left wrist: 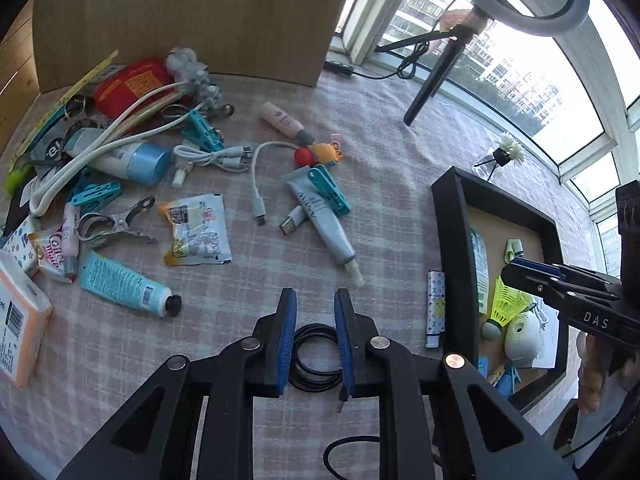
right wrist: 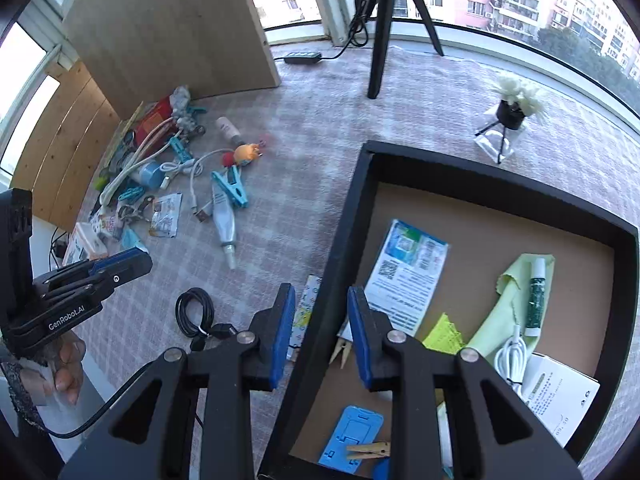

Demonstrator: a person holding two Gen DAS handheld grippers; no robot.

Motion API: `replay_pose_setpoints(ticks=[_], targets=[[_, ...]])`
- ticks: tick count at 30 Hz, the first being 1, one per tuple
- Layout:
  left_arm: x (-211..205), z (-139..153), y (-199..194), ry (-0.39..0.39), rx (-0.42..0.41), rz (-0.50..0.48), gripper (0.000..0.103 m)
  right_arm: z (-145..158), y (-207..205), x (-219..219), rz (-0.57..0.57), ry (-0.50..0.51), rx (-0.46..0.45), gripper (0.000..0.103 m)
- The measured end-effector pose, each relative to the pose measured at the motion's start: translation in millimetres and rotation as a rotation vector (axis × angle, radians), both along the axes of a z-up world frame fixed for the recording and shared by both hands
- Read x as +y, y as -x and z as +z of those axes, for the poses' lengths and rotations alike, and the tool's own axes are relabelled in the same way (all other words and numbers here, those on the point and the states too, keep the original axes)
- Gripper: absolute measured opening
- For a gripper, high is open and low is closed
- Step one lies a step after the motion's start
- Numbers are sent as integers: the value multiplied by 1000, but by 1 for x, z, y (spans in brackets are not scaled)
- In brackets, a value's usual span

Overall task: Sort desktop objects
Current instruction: 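Move both tools back to the pile toward the tube and blue clothespin, then grasp the blue clothespin with the right tool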

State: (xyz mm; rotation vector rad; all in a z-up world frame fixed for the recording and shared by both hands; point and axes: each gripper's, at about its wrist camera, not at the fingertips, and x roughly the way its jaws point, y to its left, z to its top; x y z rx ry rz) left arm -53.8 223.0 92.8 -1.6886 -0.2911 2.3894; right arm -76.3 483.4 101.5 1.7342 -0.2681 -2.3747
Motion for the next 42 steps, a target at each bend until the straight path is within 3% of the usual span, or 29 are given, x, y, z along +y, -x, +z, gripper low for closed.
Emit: replay_pose_setpoints(ticks=[8, 14, 28, 42], targets=[[-3, -32, -21, -16, -76, -42, 17, -20, 28, -56, 91, 29, -48, 27], [3, -37, -18, -44, -84, -47, 17, -34, 55, -82, 112, 51, -81, 27], [18, -50, 23, -88, -88, -26, 17, -63, 127, -109, 140, -52, -86, 27], [30, -71, 61, -102, -131, 30, 17, -78, 152, -97, 127, 18, -133, 24]])
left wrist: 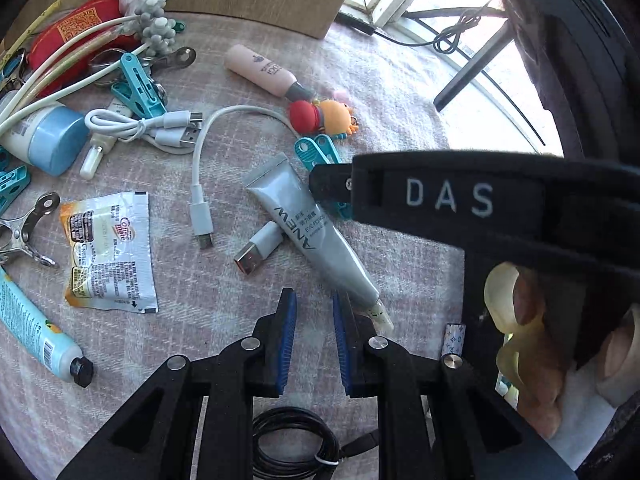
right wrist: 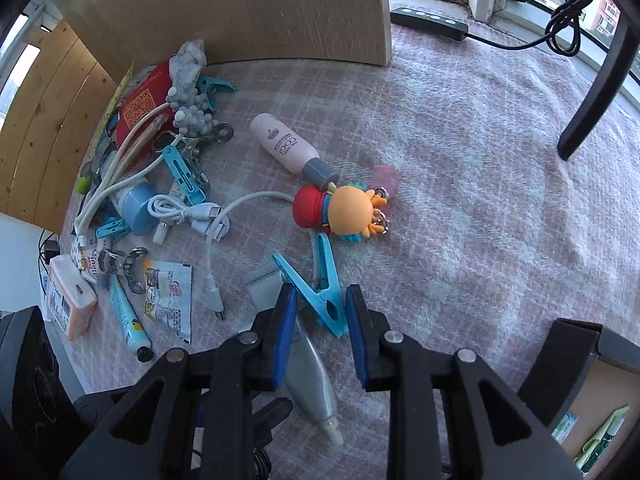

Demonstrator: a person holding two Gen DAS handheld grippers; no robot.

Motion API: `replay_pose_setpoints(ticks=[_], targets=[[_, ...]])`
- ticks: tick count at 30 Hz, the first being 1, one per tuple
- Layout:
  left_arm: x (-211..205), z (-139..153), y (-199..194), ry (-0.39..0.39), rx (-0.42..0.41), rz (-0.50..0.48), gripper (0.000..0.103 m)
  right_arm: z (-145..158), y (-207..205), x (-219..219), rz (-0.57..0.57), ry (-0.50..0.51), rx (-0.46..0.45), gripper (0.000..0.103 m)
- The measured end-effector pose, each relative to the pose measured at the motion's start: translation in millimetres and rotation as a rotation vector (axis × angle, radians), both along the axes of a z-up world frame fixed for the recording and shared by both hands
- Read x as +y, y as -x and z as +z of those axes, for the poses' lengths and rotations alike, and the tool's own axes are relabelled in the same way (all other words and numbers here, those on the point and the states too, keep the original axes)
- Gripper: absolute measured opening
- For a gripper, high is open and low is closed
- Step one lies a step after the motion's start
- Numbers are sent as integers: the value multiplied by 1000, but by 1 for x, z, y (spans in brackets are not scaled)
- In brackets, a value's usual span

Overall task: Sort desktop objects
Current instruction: 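Grasp the blue clothespin with the right tool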

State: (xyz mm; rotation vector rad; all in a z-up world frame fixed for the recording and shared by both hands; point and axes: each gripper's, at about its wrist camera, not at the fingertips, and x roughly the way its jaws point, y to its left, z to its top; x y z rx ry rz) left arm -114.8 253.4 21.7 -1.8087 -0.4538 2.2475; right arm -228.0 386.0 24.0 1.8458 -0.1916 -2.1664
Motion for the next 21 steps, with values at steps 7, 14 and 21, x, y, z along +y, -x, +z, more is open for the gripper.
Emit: replay_pose_setpoints(ticks=[7, 14, 21], targets=[[15, 0, 9, 13, 1, 14, 19, 1, -9, 25, -34, -38, 3, 19], [0, 1, 4, -55, -5, 93, 23, -1, -31, 40, -44, 20, -18, 18], [-2, 7, -5, -106, -5, 101, 24, -6, -50, 45, -101, 97, -51, 18]])
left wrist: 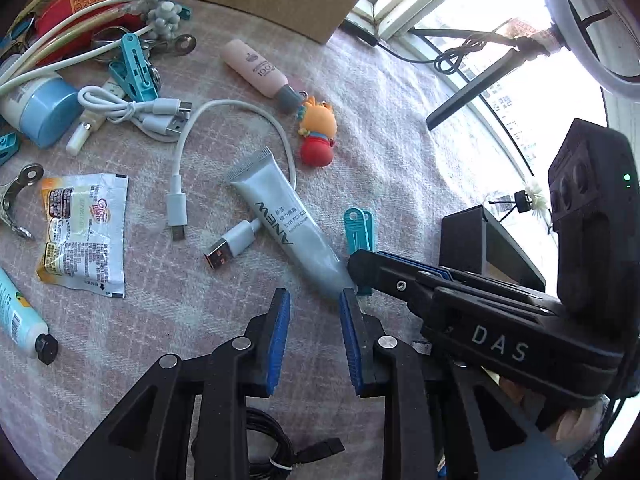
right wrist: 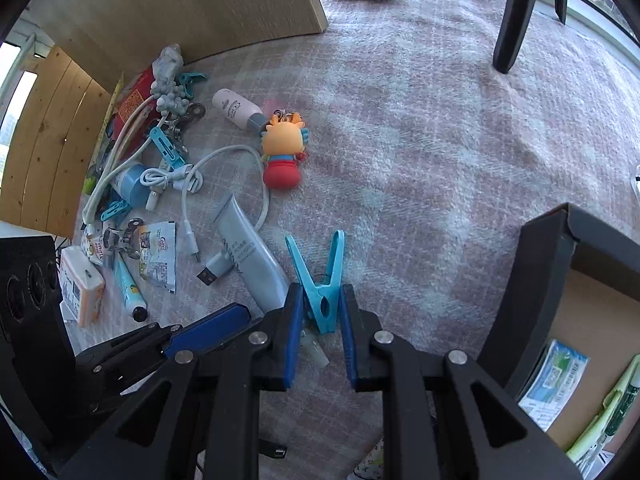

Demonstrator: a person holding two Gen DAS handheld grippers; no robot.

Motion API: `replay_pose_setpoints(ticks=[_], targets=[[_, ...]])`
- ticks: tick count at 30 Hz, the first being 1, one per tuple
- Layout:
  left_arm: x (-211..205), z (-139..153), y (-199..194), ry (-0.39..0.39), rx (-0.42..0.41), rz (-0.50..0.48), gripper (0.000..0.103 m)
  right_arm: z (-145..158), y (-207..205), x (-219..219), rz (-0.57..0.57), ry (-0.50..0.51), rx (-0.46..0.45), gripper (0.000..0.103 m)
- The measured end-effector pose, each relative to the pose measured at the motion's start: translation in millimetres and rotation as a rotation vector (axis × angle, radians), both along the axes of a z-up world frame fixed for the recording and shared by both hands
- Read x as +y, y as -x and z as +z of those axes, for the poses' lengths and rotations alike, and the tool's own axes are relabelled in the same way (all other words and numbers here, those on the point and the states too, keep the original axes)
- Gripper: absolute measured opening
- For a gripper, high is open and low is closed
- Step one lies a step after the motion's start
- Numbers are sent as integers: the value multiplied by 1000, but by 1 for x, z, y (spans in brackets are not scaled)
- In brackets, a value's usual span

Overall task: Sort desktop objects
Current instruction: 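Grasp the blue clothespin with the right tool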

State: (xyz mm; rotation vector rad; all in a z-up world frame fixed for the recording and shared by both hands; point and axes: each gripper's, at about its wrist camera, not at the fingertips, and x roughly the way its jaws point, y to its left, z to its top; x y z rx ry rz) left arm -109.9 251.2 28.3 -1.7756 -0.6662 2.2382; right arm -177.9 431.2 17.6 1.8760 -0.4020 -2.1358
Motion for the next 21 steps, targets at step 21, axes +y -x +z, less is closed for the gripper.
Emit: replay_pose_setpoints(ticks=[21], targets=[[21, -1, 26, 220, 12, -30, 38, 17, -27, 23, -55, -55, 49, 17]])
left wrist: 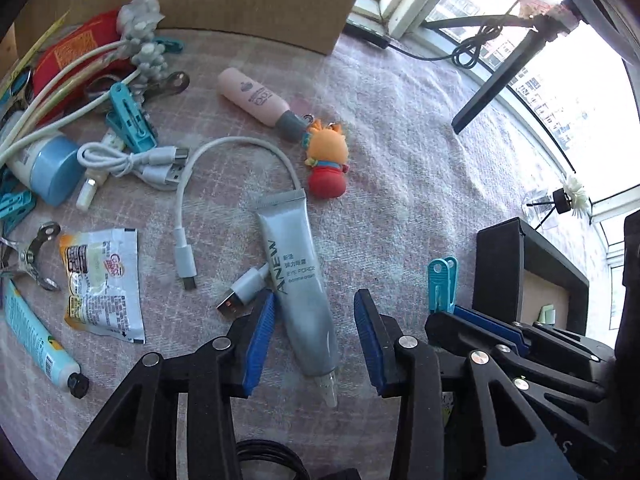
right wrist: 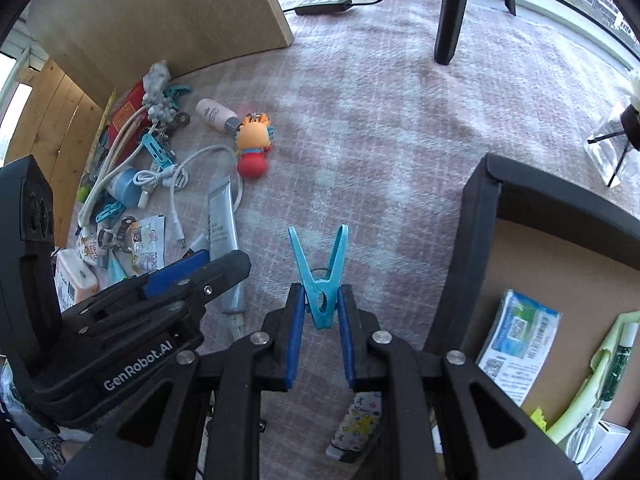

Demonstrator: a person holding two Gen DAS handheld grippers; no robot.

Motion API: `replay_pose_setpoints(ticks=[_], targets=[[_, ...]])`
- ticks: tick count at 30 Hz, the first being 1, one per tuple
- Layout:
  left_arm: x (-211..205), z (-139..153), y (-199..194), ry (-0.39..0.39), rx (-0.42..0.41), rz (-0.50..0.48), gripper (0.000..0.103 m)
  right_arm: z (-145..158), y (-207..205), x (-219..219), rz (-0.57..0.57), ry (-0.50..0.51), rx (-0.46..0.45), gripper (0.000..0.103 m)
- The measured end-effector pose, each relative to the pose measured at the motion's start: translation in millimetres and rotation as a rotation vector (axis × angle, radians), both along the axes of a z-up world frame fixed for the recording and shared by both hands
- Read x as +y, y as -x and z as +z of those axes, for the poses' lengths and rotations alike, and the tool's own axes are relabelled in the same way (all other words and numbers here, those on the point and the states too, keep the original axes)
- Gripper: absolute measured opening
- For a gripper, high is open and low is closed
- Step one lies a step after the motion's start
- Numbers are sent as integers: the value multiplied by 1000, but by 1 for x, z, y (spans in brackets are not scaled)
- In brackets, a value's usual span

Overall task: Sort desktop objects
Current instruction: 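Grasp the blue clothespin with the right tool, then grasp the grey ANEW tube with the left tool while the right holds the clothespin, then carry the ANEW tube and blue clothespin into the tray and release both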

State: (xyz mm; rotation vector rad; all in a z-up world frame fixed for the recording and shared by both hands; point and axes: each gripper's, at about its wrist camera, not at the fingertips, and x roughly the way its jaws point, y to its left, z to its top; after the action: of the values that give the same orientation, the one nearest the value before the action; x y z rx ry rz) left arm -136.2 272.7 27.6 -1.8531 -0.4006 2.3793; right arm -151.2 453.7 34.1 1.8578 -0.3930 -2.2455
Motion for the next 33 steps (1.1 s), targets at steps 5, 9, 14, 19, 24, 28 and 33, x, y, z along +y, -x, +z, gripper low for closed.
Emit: replay_pose_setpoints(ticks=[5, 9, 14, 19, 24, 28, 33], targets=[[7, -1, 0, 94, 47, -29, 26, 6, -3, 13, -20, 7, 12, 17], [0, -4, -4, 74, 39, -33, 8, 11, -5, 16, -30, 10, 28, 17], [-5, -3, -11, 24, 31, -37, 7, 17, -6, 21, -57, 13, 62, 17], [1, 17, -22, -14, 65, -58, 7, 31, -21, 40, -102, 35, 92, 17], [23, 46, -32, -72, 108, -115, 7, 47, -43, 69, -156, 33, 130, 17], [58, 67, -37, -120, 139, -194, 7, 54, -67, 102, -219, -27, 149, 17], [118, 65, -46, -151, 124, -300, 7, 53, -99, 156, -324, -84, 127, 17]])
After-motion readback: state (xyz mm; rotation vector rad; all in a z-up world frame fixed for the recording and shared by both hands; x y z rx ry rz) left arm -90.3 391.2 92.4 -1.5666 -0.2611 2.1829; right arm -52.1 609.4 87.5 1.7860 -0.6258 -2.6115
